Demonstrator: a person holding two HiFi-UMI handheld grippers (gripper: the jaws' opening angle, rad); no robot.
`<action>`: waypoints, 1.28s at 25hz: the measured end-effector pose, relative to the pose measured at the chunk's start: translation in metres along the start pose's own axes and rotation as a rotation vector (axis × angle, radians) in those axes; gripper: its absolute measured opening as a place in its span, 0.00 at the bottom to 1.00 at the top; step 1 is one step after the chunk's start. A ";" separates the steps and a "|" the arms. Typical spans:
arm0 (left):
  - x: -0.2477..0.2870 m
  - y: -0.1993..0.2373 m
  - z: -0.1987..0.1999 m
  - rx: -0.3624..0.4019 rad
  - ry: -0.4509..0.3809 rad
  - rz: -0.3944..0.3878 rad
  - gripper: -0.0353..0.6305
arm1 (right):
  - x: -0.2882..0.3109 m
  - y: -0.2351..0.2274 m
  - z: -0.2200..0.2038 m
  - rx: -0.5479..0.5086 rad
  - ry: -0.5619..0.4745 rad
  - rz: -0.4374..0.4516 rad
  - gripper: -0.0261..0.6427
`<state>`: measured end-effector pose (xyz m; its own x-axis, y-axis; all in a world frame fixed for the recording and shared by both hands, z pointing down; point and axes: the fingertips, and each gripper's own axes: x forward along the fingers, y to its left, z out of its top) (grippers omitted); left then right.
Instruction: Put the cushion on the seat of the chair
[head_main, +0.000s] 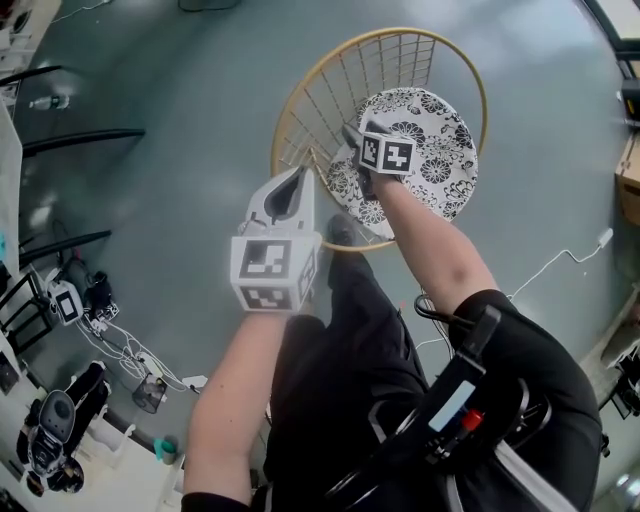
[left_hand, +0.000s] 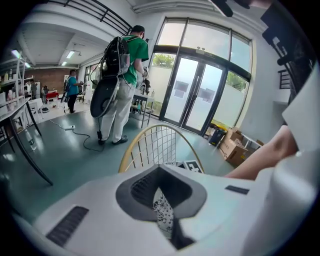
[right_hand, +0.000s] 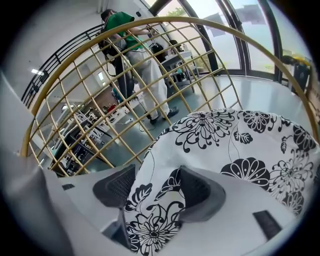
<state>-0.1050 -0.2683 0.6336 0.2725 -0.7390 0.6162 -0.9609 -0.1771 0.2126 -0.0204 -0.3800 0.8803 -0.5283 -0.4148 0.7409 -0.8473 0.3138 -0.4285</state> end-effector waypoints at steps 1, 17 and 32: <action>0.002 0.000 0.001 0.000 0.006 -0.003 0.06 | -0.003 0.000 0.001 -0.002 -0.002 0.002 0.48; 0.032 -0.028 0.012 0.095 0.041 -0.080 0.06 | -0.063 -0.002 0.020 -0.080 -0.089 -0.002 0.53; -0.052 -0.065 0.046 0.131 -0.075 -0.132 0.06 | -0.224 0.078 0.071 -0.182 -0.323 0.078 0.10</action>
<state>-0.0586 -0.2476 0.5528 0.3973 -0.7489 0.5304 -0.9163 -0.3555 0.1845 0.0285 -0.3230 0.6442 -0.6052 -0.6228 0.4958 -0.7958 0.4893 -0.3567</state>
